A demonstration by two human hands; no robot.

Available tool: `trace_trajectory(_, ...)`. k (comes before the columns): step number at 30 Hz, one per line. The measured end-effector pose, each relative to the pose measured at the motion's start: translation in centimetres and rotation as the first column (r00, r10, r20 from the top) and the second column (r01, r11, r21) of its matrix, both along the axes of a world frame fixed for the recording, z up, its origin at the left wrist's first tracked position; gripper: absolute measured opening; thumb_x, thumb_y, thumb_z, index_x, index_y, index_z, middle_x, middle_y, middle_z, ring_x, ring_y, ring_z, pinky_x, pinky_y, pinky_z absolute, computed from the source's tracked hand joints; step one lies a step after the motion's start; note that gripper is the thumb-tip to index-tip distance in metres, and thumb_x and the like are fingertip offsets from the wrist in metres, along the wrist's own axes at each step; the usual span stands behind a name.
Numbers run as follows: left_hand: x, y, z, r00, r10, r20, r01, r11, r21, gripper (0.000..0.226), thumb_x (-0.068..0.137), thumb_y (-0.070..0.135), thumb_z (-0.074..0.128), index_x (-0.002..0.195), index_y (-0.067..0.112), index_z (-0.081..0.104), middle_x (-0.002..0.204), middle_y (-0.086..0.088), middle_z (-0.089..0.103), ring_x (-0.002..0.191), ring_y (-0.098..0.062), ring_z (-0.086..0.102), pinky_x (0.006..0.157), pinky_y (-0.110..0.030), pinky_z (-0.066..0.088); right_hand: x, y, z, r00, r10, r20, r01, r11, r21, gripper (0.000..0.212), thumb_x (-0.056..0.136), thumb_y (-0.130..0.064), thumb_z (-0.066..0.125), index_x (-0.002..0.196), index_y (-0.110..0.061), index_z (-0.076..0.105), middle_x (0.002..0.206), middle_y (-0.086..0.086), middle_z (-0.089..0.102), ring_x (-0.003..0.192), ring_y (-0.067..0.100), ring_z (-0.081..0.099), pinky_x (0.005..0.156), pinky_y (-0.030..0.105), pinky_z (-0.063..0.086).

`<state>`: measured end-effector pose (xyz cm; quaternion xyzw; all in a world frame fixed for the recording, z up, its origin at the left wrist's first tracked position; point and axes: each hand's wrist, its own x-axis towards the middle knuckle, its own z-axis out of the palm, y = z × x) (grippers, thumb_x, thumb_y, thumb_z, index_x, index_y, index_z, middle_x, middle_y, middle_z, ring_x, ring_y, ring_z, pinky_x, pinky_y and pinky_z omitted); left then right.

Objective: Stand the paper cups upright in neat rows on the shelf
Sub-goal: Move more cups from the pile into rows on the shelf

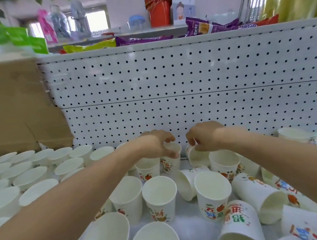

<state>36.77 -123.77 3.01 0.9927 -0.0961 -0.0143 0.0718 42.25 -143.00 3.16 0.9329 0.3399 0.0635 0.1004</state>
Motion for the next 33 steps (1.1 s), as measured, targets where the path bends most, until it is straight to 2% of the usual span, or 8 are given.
trace_trajectory(7, 0.2, 0.1, 0.0, 1.000, 0.018, -0.016, -0.019, 1.000, -0.013, 0.073, 0.076, 0.062, 0.066, 0.139, 0.032, 0.044, 0.136, 0.009, 0.052, 0.119, -0.017, 0.051, 0.102, -0.039, 0.041, 0.6, 0.2, 0.8, 0.957, -0.223, -0.185, 0.260, 0.943, 0.208, 0.011, 0.087, -0.007, 0.056, 0.095, -0.013, 0.062, 0.085, 0.003, 0.069, 0.072, 0.017, 0.066, 0.064, 0.031, 0.053)
trace_trajectory(10, 0.2, 0.0, 0.0, 1.000, 0.016, -0.006, -0.016, 1.000, -0.019, 0.073, 0.075, 0.062, 0.067, 0.138, 0.034, 0.043, 0.135, 0.010, 0.053, 0.120, -0.018, 0.051, 0.103, -0.039, 0.040, 0.8, 0.5, 0.5, 0.945, -0.264, -0.192, 0.303, 0.929, 0.212, 0.010, 0.084, -0.003, 0.052, 0.082, -0.013, 0.056, 0.067, 0.001, 0.066, 0.063, 0.018, 0.063, 0.056, 0.028, 0.048)
trace_trajectory(15, -0.2, 0.0, 0.0, 1.000, 0.025, -0.006, -0.025, 0.999, -0.021, 0.073, 0.075, 0.063, 0.067, 0.139, 0.036, 0.042, 0.137, 0.011, 0.052, 0.122, -0.019, 0.048, 0.104, -0.038, 0.038, 0.5, 0.8, 0.0, 0.952, -0.271, -0.139, 0.294, 0.937, 0.189, 0.024, 0.085, -0.005, 0.048, 0.068, -0.018, 0.039, 0.071, 0.002, 0.051, 0.059, 0.018, 0.047, 0.051, 0.027, 0.035)
trace_trajectory(19, -1.7, -0.1, 0.8, 0.985, -0.087, 0.151, 0.097, 0.993, -0.063, 0.056, 0.080, 0.054, 0.067, 0.131, 0.036, 0.052, 0.133, 0.016, 0.054, 0.122, -0.011, 0.049, 0.105, -0.039, 0.037, -0.7, 0.5, 0.6, 0.957, -0.289, -0.037, 0.291, 0.940, 0.178, 0.011, 0.092, -0.016, 0.049, 0.100, -0.019, 0.057, 0.102, 0.003, 0.061, 0.080, 0.020, 0.057, 0.063, 0.029, 0.042)
trace_trajectory(22, -3.6, -0.3, 1.1, 0.950, -0.228, 0.214, 0.262, 0.954, -0.147, 0.031, 0.073, 0.048, 0.076, 0.102, 0.038, 0.070, 0.102, 0.028, 0.065, 0.099, 0.012, 0.051, 0.090, -0.020, 0.041, -3.2, -1.3, 1.6, 0.989, -0.150, 0.005, 0.141, 0.944, 0.298, 0.021, 0.093, -0.037, 0.051, 0.110, -0.031, 0.061, 0.105, -0.007, 0.062, 0.085, 0.012, 0.059, 0.067, 0.028, 0.044)
trace_trajectory(24, -4.5, -0.7, 0.9, 0.926, -0.315, 0.208, 0.332, 0.942, -0.052, 0.032, 0.067, 0.050, 0.080, 0.096, 0.039, 0.071, 0.089, 0.031, 0.061, 0.092, 0.017, 0.046, 0.083, -0.011, 0.027, -5.9, -2.9, 2.2, 0.982, 0.058, -0.177, 0.016, 0.921, 0.390, 0.025, 0.086, -0.057, 0.052, 0.100, -0.041, 0.065, 0.094, -0.018, 0.065, 0.079, 0.001, 0.058, 0.063, 0.022, 0.045)
trace_trajectory(27, -4.7, -2.1, 0.8, 0.867, -0.437, 0.241, 0.393, 0.895, 0.209, 0.035, 0.067, 0.051, 0.079, 0.098, 0.038, 0.069, 0.084, 0.024, 0.057, 0.081, 0.003, 0.042, 0.077, -0.024, 0.021, -10.1, -4.5, 2.5, 0.909, 0.168, -0.382, -0.034, 0.942, 0.333, 0.059, 0.064, -0.083, 0.052, 0.113, -0.052, 0.055, 0.102, -0.030, 0.060, 0.091, -0.009, 0.055, 0.074, 0.020, 0.049)
trace_trajectory(33, -4.0, -4.0, 1.0, 0.861, -0.443, 0.251, 0.365, 0.881, 0.301, 0.008, 0.078, 0.035, 0.070, 0.086, 0.032, 0.071, 0.074, 0.019, 0.065, 0.077, -0.005, 0.059, 0.091, -0.030, 0.034, -12.9, -5.0, 0.8, 0.967, 0.065, -0.248, -0.016, 0.980, 0.197, 0.061, 0.070, -0.069, 0.062, 0.123, -0.044, 0.047, 0.099, -0.028, 0.047, 0.095, -0.002, 0.047, 0.079, 0.021, 0.041)
